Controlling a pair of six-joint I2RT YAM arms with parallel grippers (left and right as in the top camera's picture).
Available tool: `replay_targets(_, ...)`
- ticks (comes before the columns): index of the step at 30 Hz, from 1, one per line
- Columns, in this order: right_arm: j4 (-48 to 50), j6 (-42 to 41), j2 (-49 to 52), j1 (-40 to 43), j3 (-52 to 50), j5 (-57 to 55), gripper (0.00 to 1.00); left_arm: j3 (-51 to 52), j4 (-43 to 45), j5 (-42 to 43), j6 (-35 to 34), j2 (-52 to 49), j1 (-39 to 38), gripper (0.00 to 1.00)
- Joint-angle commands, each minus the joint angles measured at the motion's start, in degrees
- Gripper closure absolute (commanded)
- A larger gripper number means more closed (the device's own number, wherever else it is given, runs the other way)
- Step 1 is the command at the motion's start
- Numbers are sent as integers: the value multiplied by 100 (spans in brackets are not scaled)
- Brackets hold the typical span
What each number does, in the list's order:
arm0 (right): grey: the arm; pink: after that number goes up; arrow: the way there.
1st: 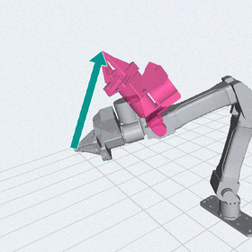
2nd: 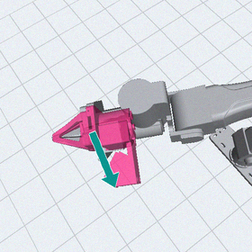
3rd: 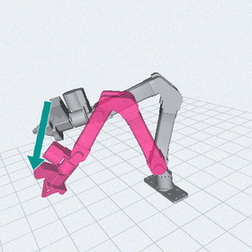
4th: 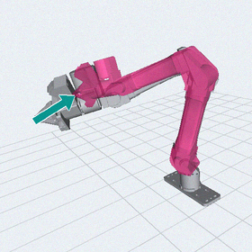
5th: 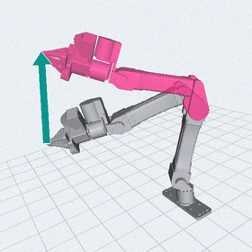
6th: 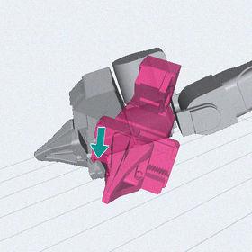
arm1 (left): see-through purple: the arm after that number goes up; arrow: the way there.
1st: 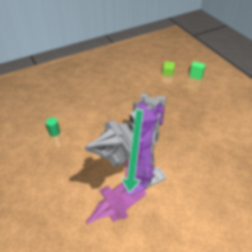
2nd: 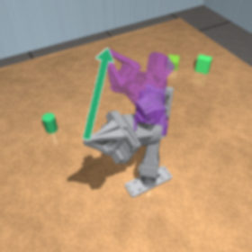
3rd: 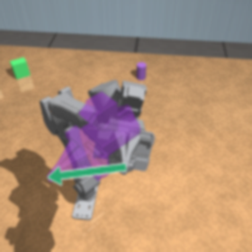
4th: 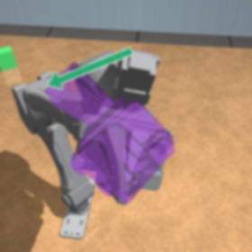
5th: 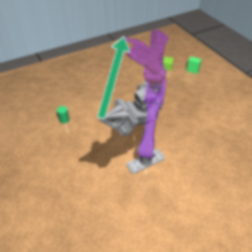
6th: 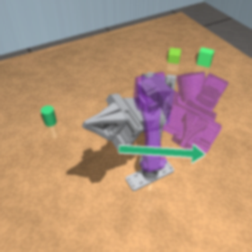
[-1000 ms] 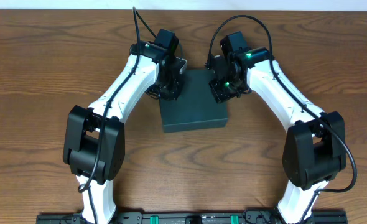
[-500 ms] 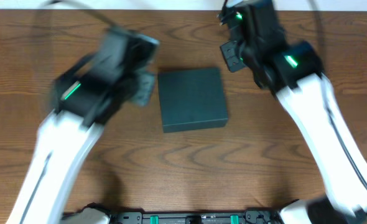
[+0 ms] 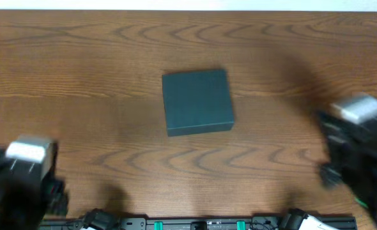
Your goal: Pack container
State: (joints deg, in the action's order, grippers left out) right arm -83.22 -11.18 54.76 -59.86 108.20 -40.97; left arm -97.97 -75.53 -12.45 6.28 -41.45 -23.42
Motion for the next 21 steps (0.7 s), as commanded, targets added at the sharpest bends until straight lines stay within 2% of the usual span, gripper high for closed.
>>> replay_targets(1, -511, -1036, -431, -166, -9, -894, 98, 39, -291, -306, 50, 286, -7, 94)
replay_targets(5, -1115, -1108, -726, -157, -9, -1443, 98, 39, -763, -774, -127, 413, -7, 94)
replay_targets(7, -1209, -1104, -767, -157, -9, -1569, 98, 61, -994, -852, -142, 411, -7, 83)
replay_targets(8, -1226, -1104, -767, -157, -9, -1565, 98, 72, -1093, -850, -142, 411, -7, 75)
replay_targets(10, -1250, -1104, -763, -157, -11, -1556, 99, 72, -1239, -844, -142, 411, -7, 67)
replay_targets(11, -1263, -1104, -763, -157, -11, -1558, 96, 72, -1307, -844, -142, 411, -7, 47)
replay_targets(12, -1263, -1104, -763, -157, -11, -1556, 92, 72, -1364, -844, -142, 411, -7, 20)
replay_targets(13, -1261, -1106, -763, -157, -11, -1558, 82, 72, -1414, -844, -142, 411, -7, 2)
replay_targets(14, -1261, -1106, -763, -157, -11, -1556, 66, 72, -1447, -839, -142, 411, -7, 2)
replay_targets(16, -1257, -1108, -763, -157, -11, -1419, 18, 72, -1510, -802, -142, 411, -7, 2)
replay_targets(17, -1259, -1108, -763, -157, -11, -1316, 1, 72, -1519, -798, -140, 411, -7, 2)
replay_targets(21, -1261, -1108, -763, -157, -11, -837, 1, 72, -1537, -798, -142, 411, -7, 2)
